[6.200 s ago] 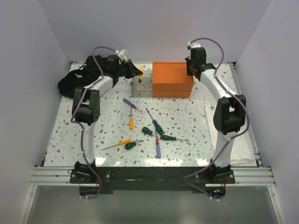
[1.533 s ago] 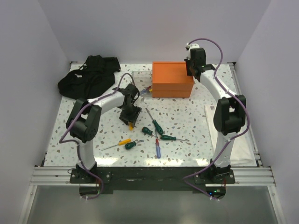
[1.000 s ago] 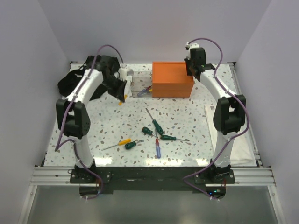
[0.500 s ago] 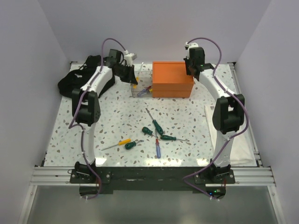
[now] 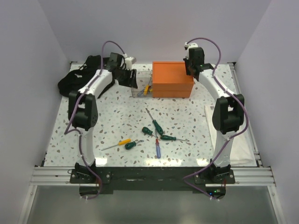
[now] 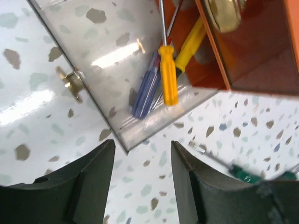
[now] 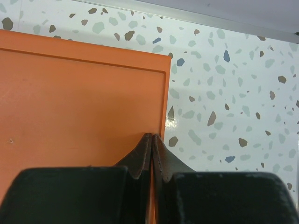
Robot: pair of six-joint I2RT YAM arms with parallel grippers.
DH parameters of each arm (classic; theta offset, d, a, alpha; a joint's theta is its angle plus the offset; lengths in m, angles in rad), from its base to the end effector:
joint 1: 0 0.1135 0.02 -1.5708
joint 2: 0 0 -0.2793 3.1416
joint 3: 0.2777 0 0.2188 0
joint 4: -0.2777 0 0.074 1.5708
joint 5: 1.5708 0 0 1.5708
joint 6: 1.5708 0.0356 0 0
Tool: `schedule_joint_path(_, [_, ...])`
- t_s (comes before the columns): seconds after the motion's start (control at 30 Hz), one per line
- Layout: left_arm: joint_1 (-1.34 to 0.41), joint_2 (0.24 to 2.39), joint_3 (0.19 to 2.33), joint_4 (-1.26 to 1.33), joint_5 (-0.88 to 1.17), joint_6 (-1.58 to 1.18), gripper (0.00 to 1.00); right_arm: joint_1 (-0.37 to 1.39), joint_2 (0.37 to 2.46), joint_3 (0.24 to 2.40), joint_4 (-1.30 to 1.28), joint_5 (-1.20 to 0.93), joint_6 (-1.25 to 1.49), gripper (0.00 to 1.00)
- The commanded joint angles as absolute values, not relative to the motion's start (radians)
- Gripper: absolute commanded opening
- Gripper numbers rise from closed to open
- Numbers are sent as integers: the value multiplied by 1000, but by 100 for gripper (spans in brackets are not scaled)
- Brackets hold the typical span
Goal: Sort the tools into containers
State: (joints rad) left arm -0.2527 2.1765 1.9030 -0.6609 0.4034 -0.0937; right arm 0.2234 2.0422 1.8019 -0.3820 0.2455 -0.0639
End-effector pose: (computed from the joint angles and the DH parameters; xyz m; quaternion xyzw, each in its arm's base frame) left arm 0.4431 -0.1289 0.2582 0.1364 0.9226 -0.2403 0.2691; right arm 0.4443 0.0921 0.3073 -0.0711 0.8819 -0.0725 0.4605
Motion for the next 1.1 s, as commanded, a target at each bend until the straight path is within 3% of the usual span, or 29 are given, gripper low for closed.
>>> schedule_joint_path(0.0, [-198, 1907, 1677, -667, 562, 246, 56, 235, 2125, 1764, -534, 236, -63, 3])
schedule_joint_path(0.13, [-193, 1700, 1421, -934, 699, 899, 57, 236, 2137, 1772, -541, 232, -61, 3])
schedule_joint_path(0.23, [-193, 1626, 1291, -1123, 658, 1116, 57, 238, 2146, 1781, -549, 227, -58, 3])
schedule_joint_path(0.4, [-202, 1539, 1114, -1077, 583, 1063, 58, 239, 2154, 1790, -545, 225, -57, 3])
schedule_joint_path(0.53, [-288, 1457, 962, -832, 445, 835, 59, 242, 2152, 1790, -546, 226, -58, 3])
schedule_joint_path(0.7, [-413, 1339, 815, -684, 358, 736, 60, 242, 2145, 1786, -545, 235, -66, 3])
schedule_joint_path(0.83, [-436, 1364, 755, -601, 221, 661, 59, 242, 2148, 1784, -543, 233, -67, 3])
schedule_joint_path(1.07, [-445, 1404, 710, -542, 219, 634, 58, 250, 2148, 1798, -548, 244, -78, 3])
